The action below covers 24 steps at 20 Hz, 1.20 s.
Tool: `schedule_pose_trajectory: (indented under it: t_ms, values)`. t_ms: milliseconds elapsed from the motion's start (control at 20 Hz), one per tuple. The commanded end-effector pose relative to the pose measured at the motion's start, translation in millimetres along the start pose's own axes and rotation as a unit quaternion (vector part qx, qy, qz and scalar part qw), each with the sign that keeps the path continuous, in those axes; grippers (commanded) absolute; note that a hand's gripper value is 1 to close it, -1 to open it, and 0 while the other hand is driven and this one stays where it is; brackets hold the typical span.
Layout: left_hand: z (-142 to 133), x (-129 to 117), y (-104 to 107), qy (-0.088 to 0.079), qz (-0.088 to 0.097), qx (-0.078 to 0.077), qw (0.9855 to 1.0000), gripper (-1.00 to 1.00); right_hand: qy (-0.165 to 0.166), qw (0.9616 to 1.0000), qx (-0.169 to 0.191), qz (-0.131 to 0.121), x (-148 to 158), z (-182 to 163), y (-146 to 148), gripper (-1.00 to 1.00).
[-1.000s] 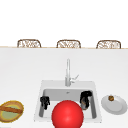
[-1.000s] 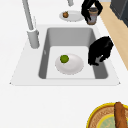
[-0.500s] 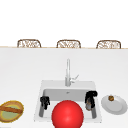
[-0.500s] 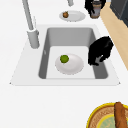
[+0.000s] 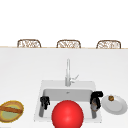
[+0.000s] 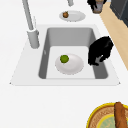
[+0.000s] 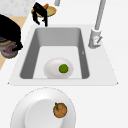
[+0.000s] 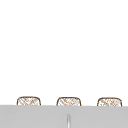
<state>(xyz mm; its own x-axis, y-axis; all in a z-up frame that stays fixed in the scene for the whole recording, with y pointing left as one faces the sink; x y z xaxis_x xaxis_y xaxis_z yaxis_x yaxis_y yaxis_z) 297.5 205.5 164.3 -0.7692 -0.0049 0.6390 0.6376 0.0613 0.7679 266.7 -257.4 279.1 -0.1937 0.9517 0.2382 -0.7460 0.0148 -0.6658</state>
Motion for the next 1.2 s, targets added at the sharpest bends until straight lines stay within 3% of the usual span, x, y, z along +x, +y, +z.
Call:
schedule_pose_trajectory:
  t_ms: [0,550,1000,1150]
  values:
    - [0,0,0,0.000,0.000,0.000,1.0000,0.00,-0.003,0.9998,0.007,-0.019,-16,11,4,1.00]
    - [0,0,0,0.000,0.000,0.000,1.0000,0.00,-0.010,0.9998,0.007,-0.015,-81,37,25,1.00]
    - [0,0,0,0.000,0.000,0.000,1.0000,0.00,0.001,0.9994,0.033,-0.010,-132,20,55,1.00]
    - [0,0,0,0.000,0.000,0.000,1.0000,0.00,0.000,0.9997,0.024,-0.008,-148,5,71,1.00]
